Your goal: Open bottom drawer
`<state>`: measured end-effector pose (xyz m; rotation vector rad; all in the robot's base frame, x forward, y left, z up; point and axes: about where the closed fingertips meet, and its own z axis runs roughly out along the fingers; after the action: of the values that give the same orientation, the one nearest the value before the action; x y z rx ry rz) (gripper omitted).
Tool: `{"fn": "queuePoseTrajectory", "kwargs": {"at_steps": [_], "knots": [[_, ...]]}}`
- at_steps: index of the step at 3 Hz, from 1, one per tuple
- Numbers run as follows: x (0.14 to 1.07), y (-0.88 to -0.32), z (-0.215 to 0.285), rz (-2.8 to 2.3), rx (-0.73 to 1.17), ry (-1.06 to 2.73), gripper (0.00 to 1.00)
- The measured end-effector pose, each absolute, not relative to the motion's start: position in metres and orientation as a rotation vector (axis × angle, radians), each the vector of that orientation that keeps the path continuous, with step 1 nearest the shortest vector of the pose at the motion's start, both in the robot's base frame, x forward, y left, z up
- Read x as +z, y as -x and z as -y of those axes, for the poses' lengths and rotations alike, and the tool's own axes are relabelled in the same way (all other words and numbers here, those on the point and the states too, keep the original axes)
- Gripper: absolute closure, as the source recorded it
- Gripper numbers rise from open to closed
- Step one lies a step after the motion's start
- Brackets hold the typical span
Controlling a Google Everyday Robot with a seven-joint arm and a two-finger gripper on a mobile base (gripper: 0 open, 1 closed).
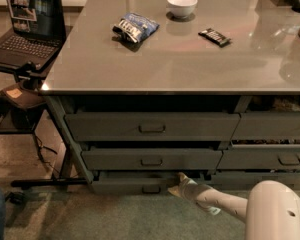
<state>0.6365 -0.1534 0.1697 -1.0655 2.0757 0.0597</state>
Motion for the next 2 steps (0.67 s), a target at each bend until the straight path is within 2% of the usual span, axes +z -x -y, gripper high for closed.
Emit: {"fn": "queuePoseTrajectory", "kwargs": {"at_steps": [2], "knots": [[0.1739,-0.6265,0.1511,-2.084,0.073,1.034,1.0]]}}
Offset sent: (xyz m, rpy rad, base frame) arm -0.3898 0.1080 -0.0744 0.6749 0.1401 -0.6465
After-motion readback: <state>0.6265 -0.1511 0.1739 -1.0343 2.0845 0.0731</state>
